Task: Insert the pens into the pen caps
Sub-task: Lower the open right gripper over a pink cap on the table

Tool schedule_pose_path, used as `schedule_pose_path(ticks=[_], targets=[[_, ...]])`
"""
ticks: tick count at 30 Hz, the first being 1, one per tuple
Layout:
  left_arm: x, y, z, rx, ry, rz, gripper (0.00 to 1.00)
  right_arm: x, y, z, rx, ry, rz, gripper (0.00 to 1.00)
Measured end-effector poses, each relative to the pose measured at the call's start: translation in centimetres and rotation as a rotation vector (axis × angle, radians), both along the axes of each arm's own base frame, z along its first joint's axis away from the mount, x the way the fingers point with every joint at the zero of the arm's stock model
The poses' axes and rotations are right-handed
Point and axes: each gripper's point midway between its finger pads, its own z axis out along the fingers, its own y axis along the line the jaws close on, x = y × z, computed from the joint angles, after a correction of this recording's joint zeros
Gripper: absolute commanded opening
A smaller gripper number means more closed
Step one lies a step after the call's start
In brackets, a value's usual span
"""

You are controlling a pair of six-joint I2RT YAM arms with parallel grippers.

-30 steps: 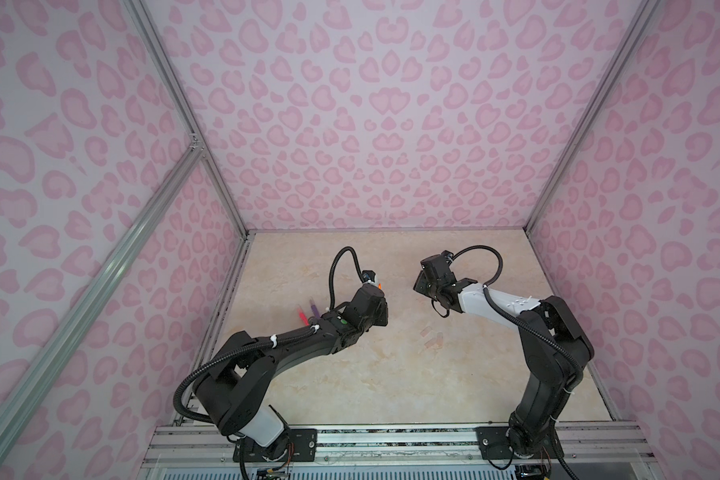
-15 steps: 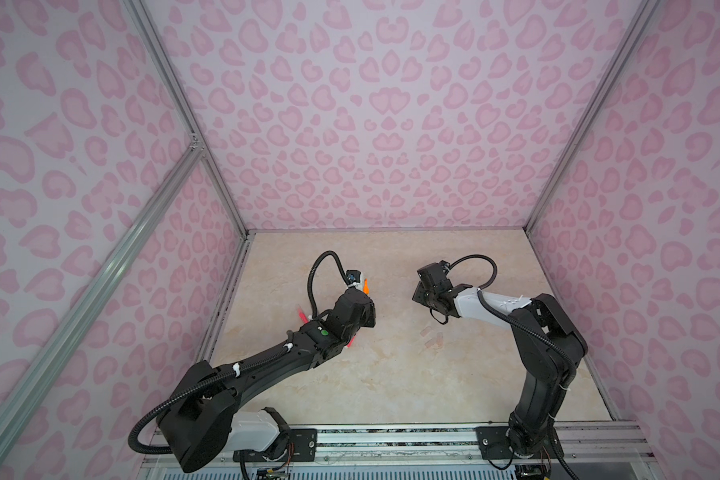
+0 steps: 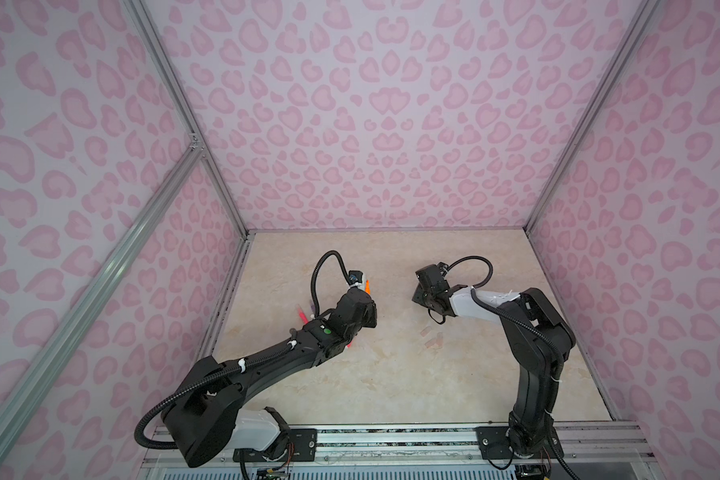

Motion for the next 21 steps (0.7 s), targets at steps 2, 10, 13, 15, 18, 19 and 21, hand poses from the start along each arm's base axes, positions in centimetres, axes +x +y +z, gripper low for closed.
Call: schedule_pose_path(ticks=[2, 10, 13, 15, 18, 19, 21], targets=[[0.0, 0.0, -0.1, 0.001, 0.001, 0.000, 0.03, 0.4, 0.2, 0.0, -0.001, -0.004, 0.002, 0.48], [0.2, -0.4, -0.4, 0.003, 0.013, -0.009, 0.03, 0.6, 2.1, 0.2, -0.037, 0.008, 0.046, 0.47], [0.2, -0.5, -0.5, 0.003, 0.016, -0.012, 0.03, 0.4, 2.4, 0.5, -0.068, 0.010, 0.058, 0.48], [0.1, -0.5, -0.5, 0.002, 0.017, -0.014, 0.03, 0.3, 2.3, 0.5, -0.090, 0.013, 0.058, 0.48], [0.1, -0.5, -0.5, 0.002, 0.018, -0.015, 0.03, 0.4, 2.0, 0.6, -0.115, 0.015, 0.054, 0.47], [0.1, -0.5, -0.5, 0.002, 0.018, -0.016, 0.03, 0.4, 1.9, 0.6, -0.122, 0.018, 0.052, 0.47], [0.1, -0.5, -0.5, 0.002, 0.018, -0.015, 0.03, 0.2, 1.8, 0.5, -0.140, 0.021, 0.052, 0.46]])
